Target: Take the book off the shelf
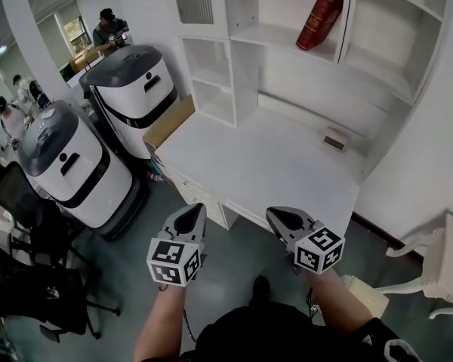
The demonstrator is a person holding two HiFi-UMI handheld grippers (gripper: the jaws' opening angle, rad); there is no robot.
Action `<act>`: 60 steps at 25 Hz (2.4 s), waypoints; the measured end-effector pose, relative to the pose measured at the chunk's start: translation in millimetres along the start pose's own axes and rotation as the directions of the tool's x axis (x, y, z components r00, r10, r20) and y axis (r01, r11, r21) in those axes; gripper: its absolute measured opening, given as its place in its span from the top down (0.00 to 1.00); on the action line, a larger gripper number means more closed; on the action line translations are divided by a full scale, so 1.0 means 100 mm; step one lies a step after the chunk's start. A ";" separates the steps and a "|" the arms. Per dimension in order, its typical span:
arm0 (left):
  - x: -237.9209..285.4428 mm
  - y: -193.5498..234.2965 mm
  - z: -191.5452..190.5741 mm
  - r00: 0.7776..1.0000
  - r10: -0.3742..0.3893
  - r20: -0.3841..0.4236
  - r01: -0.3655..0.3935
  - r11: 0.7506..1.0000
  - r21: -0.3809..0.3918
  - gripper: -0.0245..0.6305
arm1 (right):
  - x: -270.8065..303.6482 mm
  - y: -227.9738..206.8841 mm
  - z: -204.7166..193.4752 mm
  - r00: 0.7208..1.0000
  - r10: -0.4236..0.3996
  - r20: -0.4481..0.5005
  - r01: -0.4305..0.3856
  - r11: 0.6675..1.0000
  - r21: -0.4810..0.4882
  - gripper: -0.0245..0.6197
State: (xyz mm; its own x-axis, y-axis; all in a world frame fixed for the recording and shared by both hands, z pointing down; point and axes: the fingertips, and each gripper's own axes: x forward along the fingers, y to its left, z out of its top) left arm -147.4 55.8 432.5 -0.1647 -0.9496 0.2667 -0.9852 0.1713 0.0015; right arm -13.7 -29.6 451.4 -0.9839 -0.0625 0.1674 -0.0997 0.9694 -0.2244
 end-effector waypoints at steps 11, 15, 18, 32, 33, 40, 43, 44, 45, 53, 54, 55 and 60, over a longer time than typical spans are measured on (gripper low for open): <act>0.86 0.06 0.17 0.999 -0.035 -0.019 0.035 0.999 -0.019 0.95 | 0.10 -0.85 0.11 0.999 -0.050 -0.020 0.050 0.998 0.032 0.94; 1.15 0.21 0.22 0.998 -0.066 -0.012 0.065 0.997 -0.033 0.95 | 0.27 -0.99 0.07 0.996 -0.070 -0.053 0.071 0.997 0.032 0.94; 1.41 0.39 0.27 0.995 -0.103 -0.006 0.103 0.994 -0.037 0.95 | 0.48 -1.14 0.09 0.992 -0.099 -0.074 0.102 0.994 0.035 0.94; 2.78 1.53 0.70 0.943 -0.333 -0.023 0.334 0.939 0.080 0.95 | 2.03 -1.81 0.80 0.955 -0.295 -0.024 0.295 0.954 0.045 0.94; 2.86 1.54 0.71 0.936 -0.350 -0.025 0.351 0.933 0.083 0.95 | 2.06 -1.82 0.79 0.951 -0.307 -0.028 0.308 0.950 0.051 0.94; 3.22 1.42 0.80 0.901 -0.433 -0.032 0.434 0.897 0.086 0.95 | 1.95 -2.11 0.66 0.914 -0.402 -0.059 0.406 0.909 0.097 0.94; 3.34 1.28 0.89 0.891 -0.453 -0.031 0.453 0.886 0.095 0.95 | 1.85 -2.23 0.68 0.908 -0.417 -0.049 0.420 0.901 0.109 0.94; 3.38 1.21 0.94 0.888 -0.459 -0.026 0.460 0.883 0.100 0.95 | 1.80 -2.27 0.70 0.906 -0.421 -0.042 0.423 0.899 0.116 0.94; 3.42 1.13 1.00 0.884 -0.467 -0.022 0.466 0.878 0.106 0.95 | 1.75 -2.32 0.72 0.904 -0.427 -0.033 0.428 0.895 0.124 0.94; 3.79 0.40 1.62 0.854 -0.519 0.017 0.508 0.842 0.182 0.95 | 1.20 -2.72 0.82 0.888 -0.461 0.008 0.454 0.878 0.155 0.94; 3.83 0.32 1.71 0.854 -0.520 0.027 0.507 0.841 0.188 0.95 | 1.13 -2.77 0.82 0.887 -0.462 0.009 0.455 0.876 0.158 0.94; 3.87 0.24 1.81 0.853 -0.521 0.037 0.505 0.841 0.194 0.95 | 1.07 -2.81 0.81 0.886 -0.463 0.009 0.456 0.876 0.160 0.94; 4.02 -0.13 2.33 0.850 -0.517 0.102 0.484 0.843 0.236 0.94 | 0.84 -3.02 0.80 0.888 -0.460 0.018 0.450 0.876 0.175 0.94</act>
State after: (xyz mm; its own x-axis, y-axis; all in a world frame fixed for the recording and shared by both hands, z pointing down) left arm -212.2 -389.2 314.8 0.3642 -0.9226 0.1273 -0.9211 -0.3770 -0.0974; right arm -78.0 -346.4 456.5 -0.8303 -0.5057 0.2342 -0.5561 0.7791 -0.2894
